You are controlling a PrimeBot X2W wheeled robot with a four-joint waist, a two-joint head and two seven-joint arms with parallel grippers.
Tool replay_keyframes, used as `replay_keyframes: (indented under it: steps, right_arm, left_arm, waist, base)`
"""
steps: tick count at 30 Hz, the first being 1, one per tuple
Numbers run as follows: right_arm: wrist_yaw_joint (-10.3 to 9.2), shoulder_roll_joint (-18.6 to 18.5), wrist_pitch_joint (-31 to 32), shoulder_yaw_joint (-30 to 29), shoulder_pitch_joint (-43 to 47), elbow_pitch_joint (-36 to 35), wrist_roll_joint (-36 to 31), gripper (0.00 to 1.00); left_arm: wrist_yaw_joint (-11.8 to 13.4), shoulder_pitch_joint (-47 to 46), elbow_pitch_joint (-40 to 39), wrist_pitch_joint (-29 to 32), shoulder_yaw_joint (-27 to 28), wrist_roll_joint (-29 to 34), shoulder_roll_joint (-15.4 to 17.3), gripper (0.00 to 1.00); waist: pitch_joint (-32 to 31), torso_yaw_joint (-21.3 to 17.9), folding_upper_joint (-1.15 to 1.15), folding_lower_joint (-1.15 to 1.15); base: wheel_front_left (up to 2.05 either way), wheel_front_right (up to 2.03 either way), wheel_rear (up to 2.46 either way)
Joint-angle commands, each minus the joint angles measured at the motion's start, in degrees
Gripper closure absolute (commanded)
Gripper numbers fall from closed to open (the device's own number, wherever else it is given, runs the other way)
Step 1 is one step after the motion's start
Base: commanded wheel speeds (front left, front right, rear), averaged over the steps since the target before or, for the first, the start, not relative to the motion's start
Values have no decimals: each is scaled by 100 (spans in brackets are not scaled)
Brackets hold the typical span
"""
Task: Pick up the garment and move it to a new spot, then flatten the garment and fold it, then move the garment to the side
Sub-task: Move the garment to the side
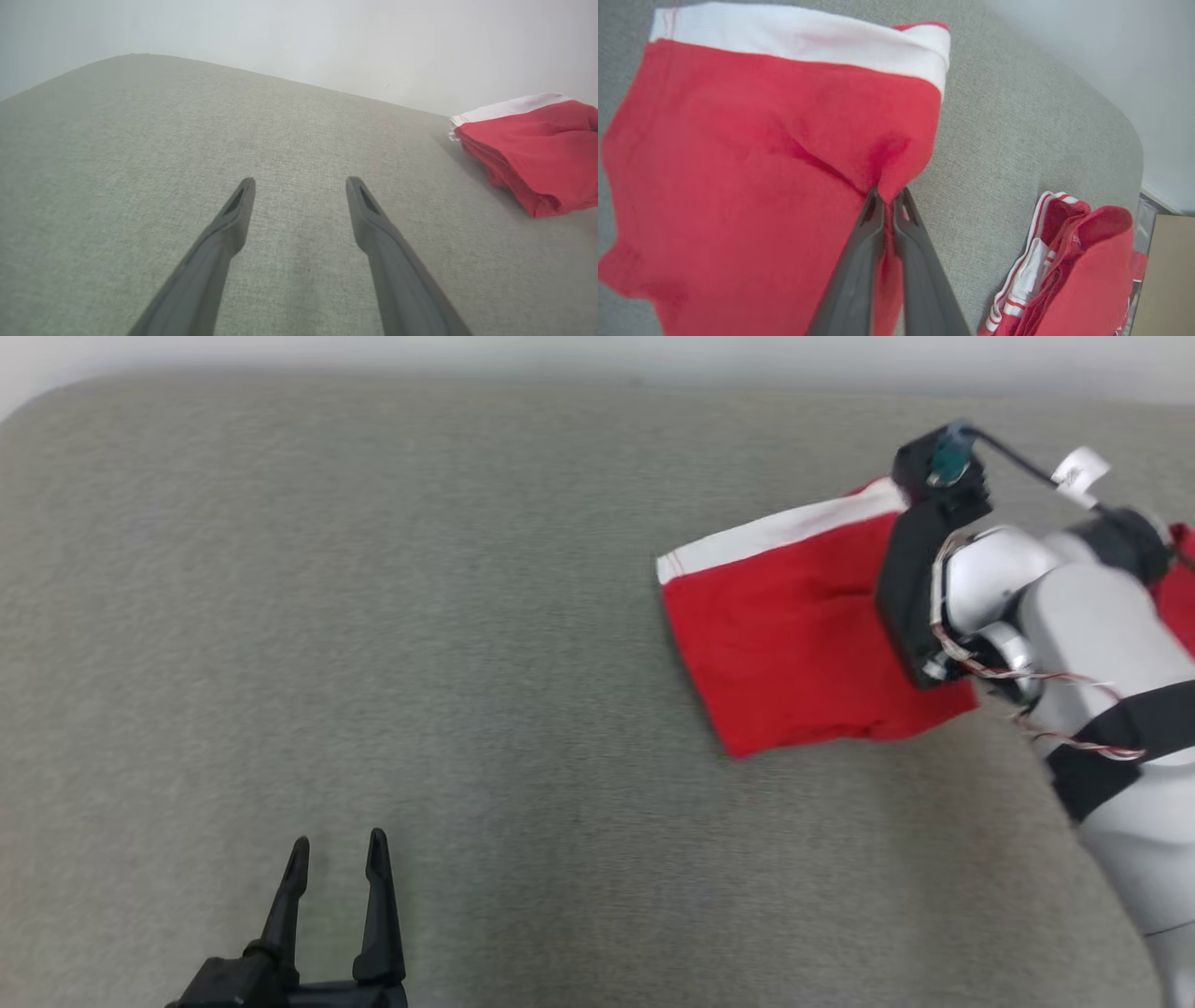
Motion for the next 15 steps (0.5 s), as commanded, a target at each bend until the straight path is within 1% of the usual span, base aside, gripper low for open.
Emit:
replay_keyframes:
  steps: [1,4,7,9,10,15]
  right_arm:
    - [4,-182,-5,100,-88,-186,138,100]
    - [4,-494,-46,289,-169,-501,341,100]
    - [4,-704,-162,372,-263,-658,444,100]
    - [4,-798,-251,408,-316,-677,468,100]
    - [4,-798,-251,408,-316,-677,468,100]
    - [4,-963,-617,367,-441,-612,432,100]
  left_arm:
    - [-19,-96,-40,-15,2,56,4,0]
    - [-53,-201,-68,-15,14,107,6,0]
    - [-95,-304,-79,-15,29,187,6,0]
    - [-123,-371,-72,-15,55,225,8,0]
    - [-123,-371,-72,-15,55,225,8,0]
    - [-229,-484,-32,-15,169,419,12,0]
  waist:
    - [36,-587,-1,-1]
    - [147,-900,-1,-1]
    - [295,-1173,-1,-1]
    - [409,-1328,-1,-1]
    - [409,-1328,-1,-1]
    - [672,-1642,-1,-1]
  base:
    - [0,0,0]
    - [0,0,0]
    - [0,0,0]
    - [0,0,0]
    - [0,0,0]
    - [0,0,0]
